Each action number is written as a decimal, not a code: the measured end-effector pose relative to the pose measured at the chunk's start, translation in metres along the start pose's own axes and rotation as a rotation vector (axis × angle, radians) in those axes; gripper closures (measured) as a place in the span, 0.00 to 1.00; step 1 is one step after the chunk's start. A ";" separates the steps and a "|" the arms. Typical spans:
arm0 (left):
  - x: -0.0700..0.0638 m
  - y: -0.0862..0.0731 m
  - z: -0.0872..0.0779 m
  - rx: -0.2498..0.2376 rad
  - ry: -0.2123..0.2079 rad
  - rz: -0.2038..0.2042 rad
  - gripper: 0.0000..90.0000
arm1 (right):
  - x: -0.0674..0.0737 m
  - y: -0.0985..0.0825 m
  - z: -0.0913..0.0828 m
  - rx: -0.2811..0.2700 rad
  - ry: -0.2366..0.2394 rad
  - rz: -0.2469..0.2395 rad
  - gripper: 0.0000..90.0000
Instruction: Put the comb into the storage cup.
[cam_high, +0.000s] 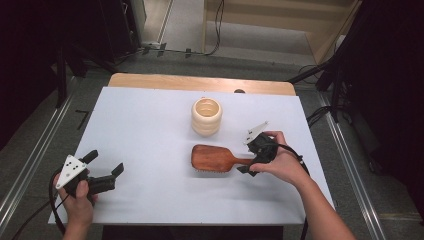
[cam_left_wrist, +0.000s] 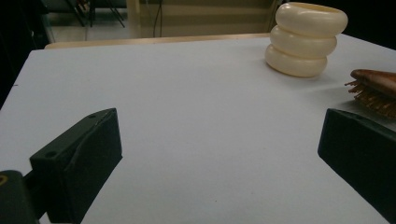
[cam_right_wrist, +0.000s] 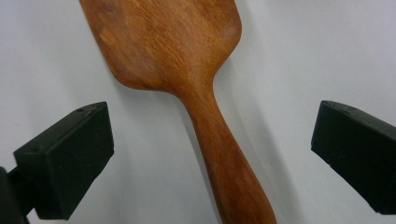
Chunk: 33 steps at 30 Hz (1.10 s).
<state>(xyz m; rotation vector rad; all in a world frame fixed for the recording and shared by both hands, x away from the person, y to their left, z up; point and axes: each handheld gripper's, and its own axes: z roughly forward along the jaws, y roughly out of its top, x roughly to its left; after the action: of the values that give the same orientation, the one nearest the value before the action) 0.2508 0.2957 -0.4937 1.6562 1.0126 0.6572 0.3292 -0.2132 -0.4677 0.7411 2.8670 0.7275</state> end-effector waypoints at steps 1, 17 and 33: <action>0.000 0.000 0.000 0.000 0.000 -0.001 0.00 | 0.001 0.001 0.003 0.010 0.003 -0.001 0.03; 0.000 0.000 0.000 0.001 0.001 0.002 0.00 | 0.004 0.008 0.028 0.084 -0.015 -0.072 0.50; 0.000 0.000 0.001 0.000 0.004 0.000 0.00 | 0.003 0.005 0.029 0.036 0.054 -0.096 0.78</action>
<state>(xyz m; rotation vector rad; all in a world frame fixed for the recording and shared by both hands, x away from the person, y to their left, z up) 0.2513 0.2955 -0.4938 1.6555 1.0156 0.6607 0.3346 -0.1959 -0.4910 0.5923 2.9481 0.6958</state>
